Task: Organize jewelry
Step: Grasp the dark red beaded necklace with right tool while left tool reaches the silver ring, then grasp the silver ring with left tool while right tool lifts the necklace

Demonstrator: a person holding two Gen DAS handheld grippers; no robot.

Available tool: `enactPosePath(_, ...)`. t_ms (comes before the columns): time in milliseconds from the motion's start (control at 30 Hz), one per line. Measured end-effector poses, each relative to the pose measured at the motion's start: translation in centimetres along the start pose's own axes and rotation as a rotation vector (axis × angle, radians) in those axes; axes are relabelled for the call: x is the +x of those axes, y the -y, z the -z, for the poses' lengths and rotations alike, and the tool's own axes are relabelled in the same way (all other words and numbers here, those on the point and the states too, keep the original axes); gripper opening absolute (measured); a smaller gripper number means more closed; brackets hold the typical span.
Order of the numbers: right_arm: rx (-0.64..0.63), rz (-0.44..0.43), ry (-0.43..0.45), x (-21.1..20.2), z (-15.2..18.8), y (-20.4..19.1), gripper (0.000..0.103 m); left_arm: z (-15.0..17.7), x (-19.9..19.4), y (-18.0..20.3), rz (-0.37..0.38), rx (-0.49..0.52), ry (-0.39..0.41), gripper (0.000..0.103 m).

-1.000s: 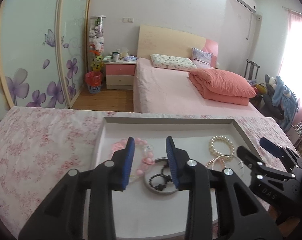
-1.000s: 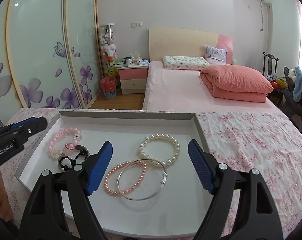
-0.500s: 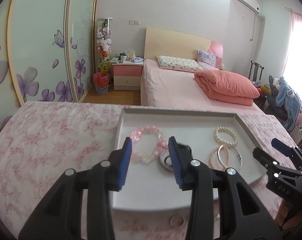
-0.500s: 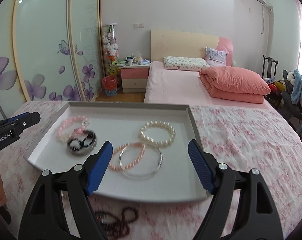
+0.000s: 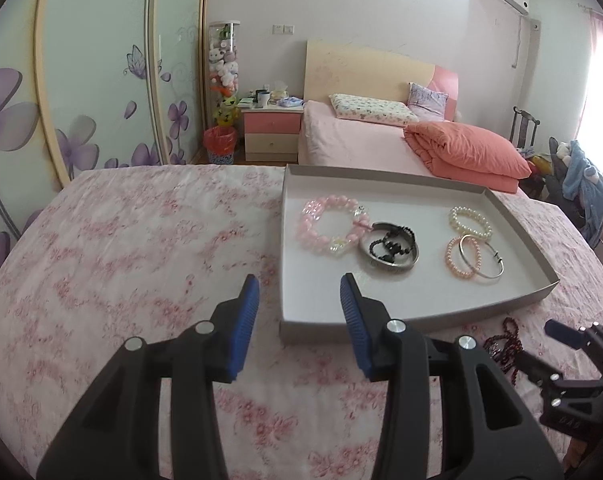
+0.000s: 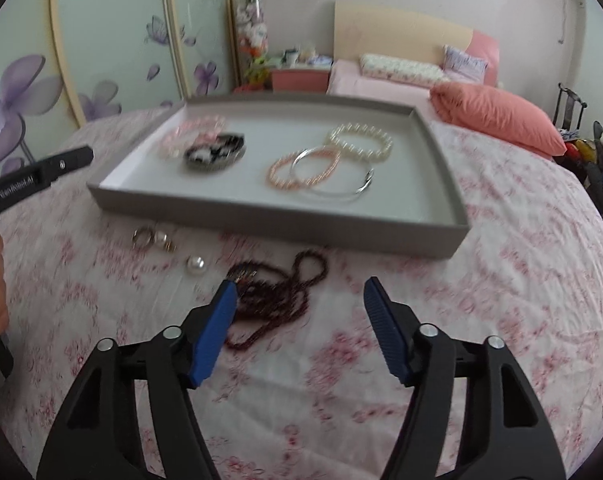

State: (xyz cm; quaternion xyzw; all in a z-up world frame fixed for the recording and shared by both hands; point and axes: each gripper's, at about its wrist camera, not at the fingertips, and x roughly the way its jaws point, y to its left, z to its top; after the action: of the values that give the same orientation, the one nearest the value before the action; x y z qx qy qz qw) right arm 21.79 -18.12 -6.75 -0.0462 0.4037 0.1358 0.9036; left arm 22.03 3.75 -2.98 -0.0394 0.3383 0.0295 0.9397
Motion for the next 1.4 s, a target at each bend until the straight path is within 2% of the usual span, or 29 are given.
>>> enactPosePath(67,-0.015,0.003,-0.018,0.5,0.1,-0.6,0.061,0.1,-0.1,0.0,-0.001,-0.001,-0.001,0.042)
enactPosePath(100,-0.023,0.01,-0.029,0.9,0.1,-0.9,0.055,0.2,-0.3,0.0,-0.004,0.001,-0.001,0.042)
enactPosePath(133,-0.024,0.012,-0.028,1.0,0.1,-1.0,0.053,0.3,-0.4,-0.1,-0.005,0.002,-0.001,0.042)
enactPosePath(167,-0.024,0.011,-0.025,1.0,0.0,-1.1,0.043,0.4,-0.5,-0.1,-0.007,0.004,-0.001,0.042)
enactPosePath(200,-0.025,0.004,-0.028,1.1,0.0,-1.2,0.025,0.4,-0.5,0.0,-0.008,0.005,-0.002,0.042)
enactPosePath(267,-0.036,0.033,-0.042,1.1,0.3,-1.3,0.018,0.7,-0.6,-0.1,-0.006,0.01,-0.003,0.042)
enactPosePath(300,-0.034,0.019,-0.04,0.9,0.6,-1.1,0.014,0.7,-0.6,0.1,-0.006,0.012,-0.004,0.043)
enactPosePath(467,0.001,0.032,-0.041,-0.4,2.0,0.6,0.014,1.2,-0.7,0.7,0.003,0.023,-0.012,0.044)
enactPosePath(767,0.126,0.168,-0.041,-1.7,3.4,5.7,0.014,2.4,-1.2,1.9,0.036,0.06,-0.038,0.052)
enactPosePath(867,0.153,0.165,-0.04,-1.9,3.6,6.5,0.014,2.9,-1.2,2.5,0.069,0.084,-0.07,0.055)
enactPosePath(1100,0.129,0.178,-0.042,-1.7,3.4,6.1,0.014,4.3,0.1,5.1,0.112,0.175,-0.148,0.056)
enactPosePath(1200,0.136,0.17,-0.041,-1.8,3.5,6.2,0.014,4.7,0.8,5.7,0.129,0.177,-0.172,0.056)
enactPosePath(1400,0.145,0.159,-0.04,-1.7,3.5,6.4,0.014,4.9,2.7,6.5,0.103,0.185,-0.216,0.056)
